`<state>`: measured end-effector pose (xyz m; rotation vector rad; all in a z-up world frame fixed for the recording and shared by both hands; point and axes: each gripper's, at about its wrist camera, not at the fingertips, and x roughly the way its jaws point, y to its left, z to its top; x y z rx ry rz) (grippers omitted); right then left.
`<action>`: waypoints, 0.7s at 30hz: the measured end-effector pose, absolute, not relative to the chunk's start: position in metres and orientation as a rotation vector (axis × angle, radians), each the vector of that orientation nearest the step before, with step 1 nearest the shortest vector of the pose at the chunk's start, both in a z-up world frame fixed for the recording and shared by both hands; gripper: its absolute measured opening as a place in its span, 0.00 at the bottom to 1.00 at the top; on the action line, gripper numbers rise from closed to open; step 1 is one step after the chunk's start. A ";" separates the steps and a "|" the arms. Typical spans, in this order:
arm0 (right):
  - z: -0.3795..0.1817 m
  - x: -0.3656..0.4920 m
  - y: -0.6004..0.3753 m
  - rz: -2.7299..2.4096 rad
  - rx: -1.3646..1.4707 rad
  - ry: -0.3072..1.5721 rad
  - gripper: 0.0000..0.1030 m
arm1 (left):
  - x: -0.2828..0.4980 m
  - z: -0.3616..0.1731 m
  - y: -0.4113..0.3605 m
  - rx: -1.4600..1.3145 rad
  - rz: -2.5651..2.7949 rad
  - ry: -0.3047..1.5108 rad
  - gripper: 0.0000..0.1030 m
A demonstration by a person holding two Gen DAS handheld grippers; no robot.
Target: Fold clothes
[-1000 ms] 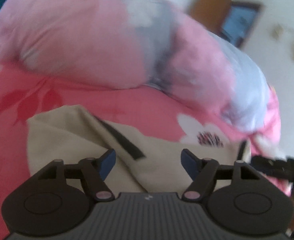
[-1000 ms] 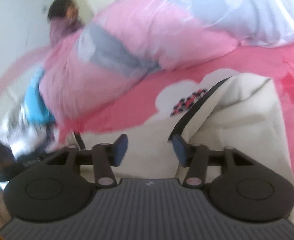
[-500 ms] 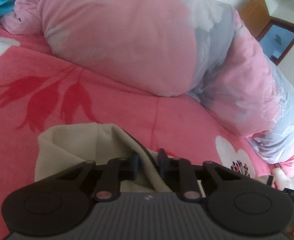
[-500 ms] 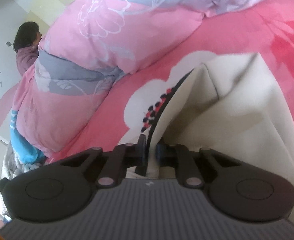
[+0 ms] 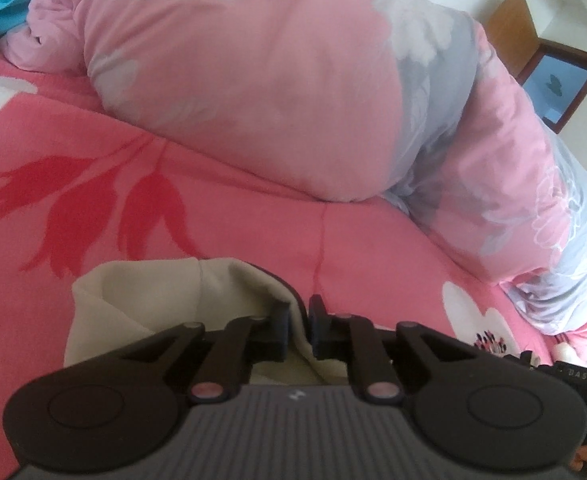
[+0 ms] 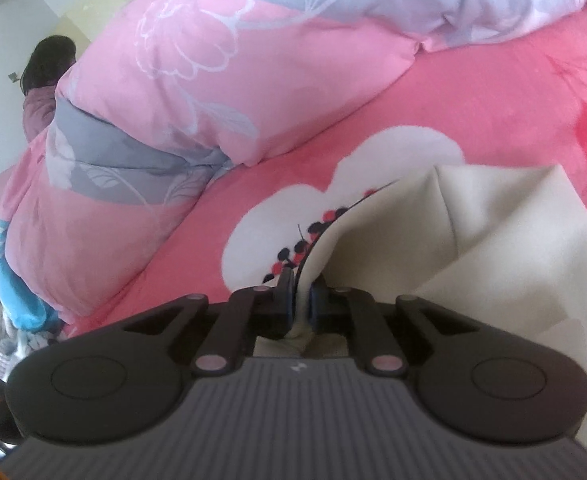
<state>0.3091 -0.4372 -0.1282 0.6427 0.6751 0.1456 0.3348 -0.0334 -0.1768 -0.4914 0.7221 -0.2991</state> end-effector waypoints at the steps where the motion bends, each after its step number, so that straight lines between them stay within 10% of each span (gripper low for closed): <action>1: -0.126 0.306 -0.438 0.144 0.650 0.683 0.17 | 0.332 -0.175 -0.031 -0.498 -0.311 0.731 0.29; 4: -0.120 0.288 -0.445 0.165 0.705 0.684 0.35 | 0.315 -0.166 -0.024 -0.544 -0.356 0.740 0.59; 12: -0.124 0.257 -0.444 0.289 0.895 0.791 0.47 | 0.298 -0.158 -0.038 -0.664 -0.564 0.876 0.65; 14: -0.125 0.256 -0.436 0.300 0.882 0.819 0.47 | 0.298 -0.162 -0.051 -0.635 -0.587 0.929 0.59; 18: -0.124 0.255 -0.423 0.330 0.838 0.811 0.30 | 0.297 -0.167 -0.067 -0.579 -0.590 0.926 0.08; 21: -0.124 0.257 -0.415 0.333 0.817 0.797 0.11 | 0.300 -0.170 -0.073 -0.595 -0.594 0.887 0.09</action>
